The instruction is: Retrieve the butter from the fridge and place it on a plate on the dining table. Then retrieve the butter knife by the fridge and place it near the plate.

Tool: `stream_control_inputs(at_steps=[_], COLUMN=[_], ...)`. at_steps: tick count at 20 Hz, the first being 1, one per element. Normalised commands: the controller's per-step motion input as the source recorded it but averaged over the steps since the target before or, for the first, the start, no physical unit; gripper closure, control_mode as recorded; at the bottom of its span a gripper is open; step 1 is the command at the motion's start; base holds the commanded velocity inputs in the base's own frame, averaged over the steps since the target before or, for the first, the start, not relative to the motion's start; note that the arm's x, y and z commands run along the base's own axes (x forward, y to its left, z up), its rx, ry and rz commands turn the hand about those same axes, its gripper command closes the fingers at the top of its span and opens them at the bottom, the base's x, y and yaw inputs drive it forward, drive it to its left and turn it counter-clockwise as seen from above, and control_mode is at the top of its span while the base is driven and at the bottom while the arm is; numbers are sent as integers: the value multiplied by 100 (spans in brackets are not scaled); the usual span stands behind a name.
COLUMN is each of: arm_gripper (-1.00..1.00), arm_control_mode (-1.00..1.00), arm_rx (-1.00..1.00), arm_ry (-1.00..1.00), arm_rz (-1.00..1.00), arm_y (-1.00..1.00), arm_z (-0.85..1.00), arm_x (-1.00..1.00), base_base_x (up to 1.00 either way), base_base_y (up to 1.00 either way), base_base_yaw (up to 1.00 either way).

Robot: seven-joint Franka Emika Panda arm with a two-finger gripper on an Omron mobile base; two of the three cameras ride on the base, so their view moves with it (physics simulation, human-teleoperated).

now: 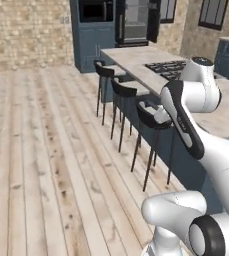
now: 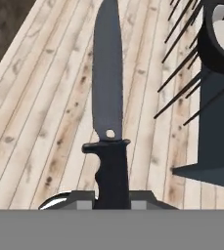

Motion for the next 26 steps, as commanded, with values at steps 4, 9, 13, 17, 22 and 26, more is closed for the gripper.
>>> stream_control_inputs(at_steps=[4,9,13,17,22,26], arm_gripper=[100,100,100,100,100,100], arm_control_mode=[100,100,100,100,100,100], arm_rx=[0,0,0,0,0,0], arm_ry=[0,0,0,0,0,0], arm_rz=[0,0,0,0,0,0], arm_y=[0,0,0,0,0,0], arm_z=[0,0,0,0,0,0], arm_x=[0,0,0,0,0,0], base_base_x=[60,59,50,34,22,30], base_base_y=[79,74,86,100,100,99], base_base_yaw=[-68,-70,-66,-59,-48,-46])
